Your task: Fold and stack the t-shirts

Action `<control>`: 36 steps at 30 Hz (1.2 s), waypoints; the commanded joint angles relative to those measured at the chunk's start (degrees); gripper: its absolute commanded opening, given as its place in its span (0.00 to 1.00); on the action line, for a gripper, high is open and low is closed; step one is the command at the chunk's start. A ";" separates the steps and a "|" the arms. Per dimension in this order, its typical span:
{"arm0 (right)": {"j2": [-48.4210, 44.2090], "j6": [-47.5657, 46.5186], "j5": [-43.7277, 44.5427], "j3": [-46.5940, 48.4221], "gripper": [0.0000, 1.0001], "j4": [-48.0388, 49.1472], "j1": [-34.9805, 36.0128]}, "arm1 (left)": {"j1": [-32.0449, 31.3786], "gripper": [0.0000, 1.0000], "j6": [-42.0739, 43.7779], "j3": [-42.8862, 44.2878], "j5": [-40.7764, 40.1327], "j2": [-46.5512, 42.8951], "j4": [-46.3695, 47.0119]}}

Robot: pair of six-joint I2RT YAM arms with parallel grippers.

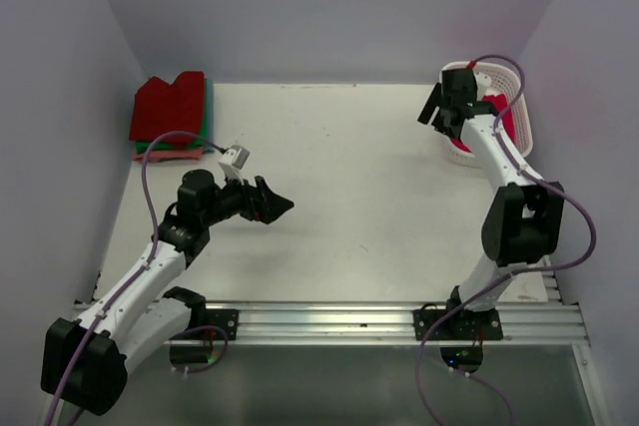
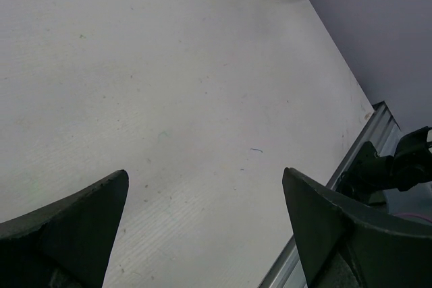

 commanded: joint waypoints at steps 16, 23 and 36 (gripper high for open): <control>35.90 4.23 5.01 35.18 0.81 -8.59 -16.41 | -0.16 1.00 -0.60 -3.02 -2.99 -10.19 -9.38; 38.63 3.09 -6.15 33.51 0.65 -5.69 -16.59 | -0.16 1.00 -0.69 -2.84 -3.61 -9.84 -9.56; 39.26 2.65 -10.47 34.13 0.00 -8.51 -16.76 | -0.16 1.00 -1.04 -3.72 -3.70 -11.69 -11.22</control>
